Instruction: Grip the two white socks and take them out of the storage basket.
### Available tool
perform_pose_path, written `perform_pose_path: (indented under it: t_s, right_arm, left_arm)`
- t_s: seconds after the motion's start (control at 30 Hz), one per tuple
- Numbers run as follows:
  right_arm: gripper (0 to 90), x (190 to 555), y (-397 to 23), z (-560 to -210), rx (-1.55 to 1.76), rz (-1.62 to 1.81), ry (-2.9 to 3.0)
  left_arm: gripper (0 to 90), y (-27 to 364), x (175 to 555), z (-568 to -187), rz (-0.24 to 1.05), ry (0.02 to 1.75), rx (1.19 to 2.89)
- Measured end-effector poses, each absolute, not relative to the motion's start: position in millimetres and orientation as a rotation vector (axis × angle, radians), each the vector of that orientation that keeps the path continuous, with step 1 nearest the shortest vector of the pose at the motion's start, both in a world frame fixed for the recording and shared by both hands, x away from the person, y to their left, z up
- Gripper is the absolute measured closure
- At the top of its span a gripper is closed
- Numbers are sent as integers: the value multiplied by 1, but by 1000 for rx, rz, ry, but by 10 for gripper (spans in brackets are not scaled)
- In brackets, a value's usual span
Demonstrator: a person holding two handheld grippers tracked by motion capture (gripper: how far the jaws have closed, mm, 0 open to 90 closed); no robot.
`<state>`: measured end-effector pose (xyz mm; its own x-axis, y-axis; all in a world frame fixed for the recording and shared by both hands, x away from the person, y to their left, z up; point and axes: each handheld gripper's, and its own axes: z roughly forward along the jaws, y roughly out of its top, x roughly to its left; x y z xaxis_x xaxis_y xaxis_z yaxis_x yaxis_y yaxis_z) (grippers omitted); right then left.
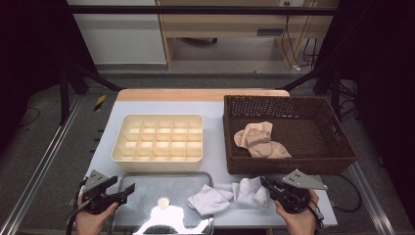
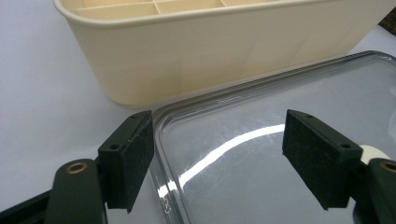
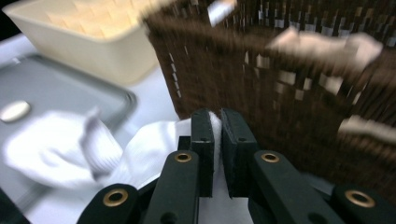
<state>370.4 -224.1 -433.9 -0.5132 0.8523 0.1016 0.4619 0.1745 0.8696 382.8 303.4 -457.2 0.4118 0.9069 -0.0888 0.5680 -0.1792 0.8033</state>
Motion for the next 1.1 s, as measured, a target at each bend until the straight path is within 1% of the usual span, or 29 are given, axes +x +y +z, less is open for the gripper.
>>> perform_pose_path:
  t_s: [0.2, 0.37, 0.4, 0.63, 0.77, 0.93, 1.1]
  right_arm:
    - [841, 379, -224, -455, 1297, 1225, 2081]
    - [837, 383, -225, -464, 1313, 1140, 2083]
    - [836, 384, -226, -467, 1316, 1110, 2083]
    - [809, 391, -229, -476, 1323, 1019, 2090]
    - [779, 392, -231, -475, 1336, 1021, 2069]
    - [742, 388, -232, -465, 1299, 1055, 2021]
    - [738, 383, -228, -454, 1252, 1121, 1989]
  left_arm:
    - [288, 301, 383, -459, 589, 1257, 1879]
    - [348, 301, 384, -461, 569, 1247, 1903]
    - [375, 300, 384, -461, 569, 1245, 1905]
    - [398, 300, 384, -463, 583, 1254, 1897]
    - [402, 302, 384, -463, 578, 1254, 1890]
    - [416, 304, 383, -459, 554, 1264, 1878]
    - [419, 305, 383, -447, 570, 1223, 1858]
